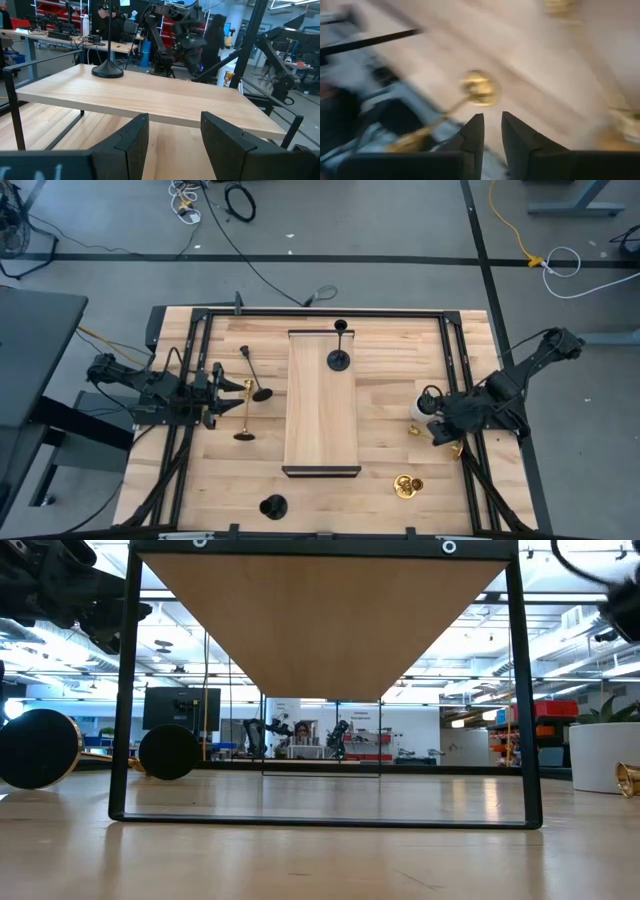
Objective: Pick & Place candle stick holders
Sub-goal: Put the middle gold candle holder on the shelf
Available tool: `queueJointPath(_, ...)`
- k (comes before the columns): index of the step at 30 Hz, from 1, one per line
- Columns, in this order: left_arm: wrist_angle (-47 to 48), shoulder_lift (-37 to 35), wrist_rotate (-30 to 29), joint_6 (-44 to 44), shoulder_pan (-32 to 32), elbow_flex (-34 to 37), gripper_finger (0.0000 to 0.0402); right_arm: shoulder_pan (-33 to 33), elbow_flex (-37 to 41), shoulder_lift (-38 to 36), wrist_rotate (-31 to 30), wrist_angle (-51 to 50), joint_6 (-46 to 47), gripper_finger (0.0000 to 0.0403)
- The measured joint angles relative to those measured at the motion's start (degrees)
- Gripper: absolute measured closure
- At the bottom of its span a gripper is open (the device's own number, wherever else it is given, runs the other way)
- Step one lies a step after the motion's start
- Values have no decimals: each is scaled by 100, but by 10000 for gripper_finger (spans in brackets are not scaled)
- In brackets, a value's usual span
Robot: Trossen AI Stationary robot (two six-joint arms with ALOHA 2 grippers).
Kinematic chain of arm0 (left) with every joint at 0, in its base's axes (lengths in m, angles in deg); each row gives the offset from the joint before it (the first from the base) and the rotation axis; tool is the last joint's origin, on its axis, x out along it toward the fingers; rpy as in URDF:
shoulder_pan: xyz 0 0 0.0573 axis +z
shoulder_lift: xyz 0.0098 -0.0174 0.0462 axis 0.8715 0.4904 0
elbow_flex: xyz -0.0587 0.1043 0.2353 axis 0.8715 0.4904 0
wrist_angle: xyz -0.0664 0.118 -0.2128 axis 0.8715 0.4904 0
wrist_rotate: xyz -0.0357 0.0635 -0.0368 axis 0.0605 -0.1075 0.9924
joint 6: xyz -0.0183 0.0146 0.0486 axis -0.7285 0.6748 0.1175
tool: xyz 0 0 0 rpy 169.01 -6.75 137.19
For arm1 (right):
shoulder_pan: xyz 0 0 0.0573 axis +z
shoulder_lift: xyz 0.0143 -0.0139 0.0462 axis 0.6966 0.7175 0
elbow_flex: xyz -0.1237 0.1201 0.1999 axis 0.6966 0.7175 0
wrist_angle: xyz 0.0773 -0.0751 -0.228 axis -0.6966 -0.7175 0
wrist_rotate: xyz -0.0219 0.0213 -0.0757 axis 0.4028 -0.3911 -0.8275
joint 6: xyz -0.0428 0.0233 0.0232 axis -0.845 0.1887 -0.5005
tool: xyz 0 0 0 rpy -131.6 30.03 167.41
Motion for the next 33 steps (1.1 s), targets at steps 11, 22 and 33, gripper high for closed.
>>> queueJointPath(11,0,0,-1,7,-2,-1,220,0,2,58,-66,-518,91,347)
queueJointPath(22,0,0,-2,7,0,-1,220,0,2,370,-1322,-418,-512,348)
queueJointPath(33,-1,0,-2,7,-2,-1,220,-60,2,854,-1210,-567,-1201,354)
